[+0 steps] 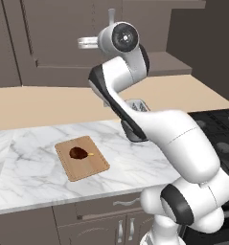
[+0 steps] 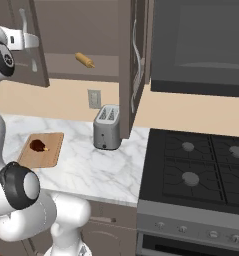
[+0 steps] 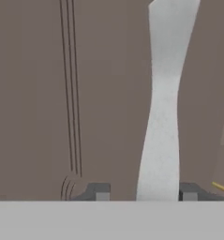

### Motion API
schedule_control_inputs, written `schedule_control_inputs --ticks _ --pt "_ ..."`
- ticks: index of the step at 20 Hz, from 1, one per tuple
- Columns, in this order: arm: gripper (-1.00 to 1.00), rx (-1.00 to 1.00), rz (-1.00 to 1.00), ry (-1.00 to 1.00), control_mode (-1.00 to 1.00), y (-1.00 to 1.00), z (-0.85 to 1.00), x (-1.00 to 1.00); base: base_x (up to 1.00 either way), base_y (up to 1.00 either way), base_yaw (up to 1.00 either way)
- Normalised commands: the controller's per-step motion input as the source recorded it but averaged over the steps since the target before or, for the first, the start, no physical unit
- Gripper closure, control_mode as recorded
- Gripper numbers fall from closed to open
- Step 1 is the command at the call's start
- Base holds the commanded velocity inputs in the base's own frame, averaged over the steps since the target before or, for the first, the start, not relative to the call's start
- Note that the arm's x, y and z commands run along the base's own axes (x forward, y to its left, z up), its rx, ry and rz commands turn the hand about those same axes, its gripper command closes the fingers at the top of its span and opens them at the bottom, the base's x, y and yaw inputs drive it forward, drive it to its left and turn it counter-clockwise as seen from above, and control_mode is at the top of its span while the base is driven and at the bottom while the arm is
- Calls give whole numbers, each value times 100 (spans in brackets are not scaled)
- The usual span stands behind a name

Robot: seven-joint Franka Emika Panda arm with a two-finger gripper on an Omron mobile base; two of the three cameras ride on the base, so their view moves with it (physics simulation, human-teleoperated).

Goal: Open the cabinet, retrieve the rolling pin, and place it next to the meat on the cutting board to prepare for tenderizing.

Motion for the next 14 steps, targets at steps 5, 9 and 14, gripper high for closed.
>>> schedule_control_inputs --ticks 5,9,14 --pt "100 5 10 -1 -100 54 -33 -46 0 0 0" --pt "100 0 13 -3 -100 67 -53 -65 0 0 0" --pt "-100 0 13 -1 -100 81 -60 -58 0 0 0"
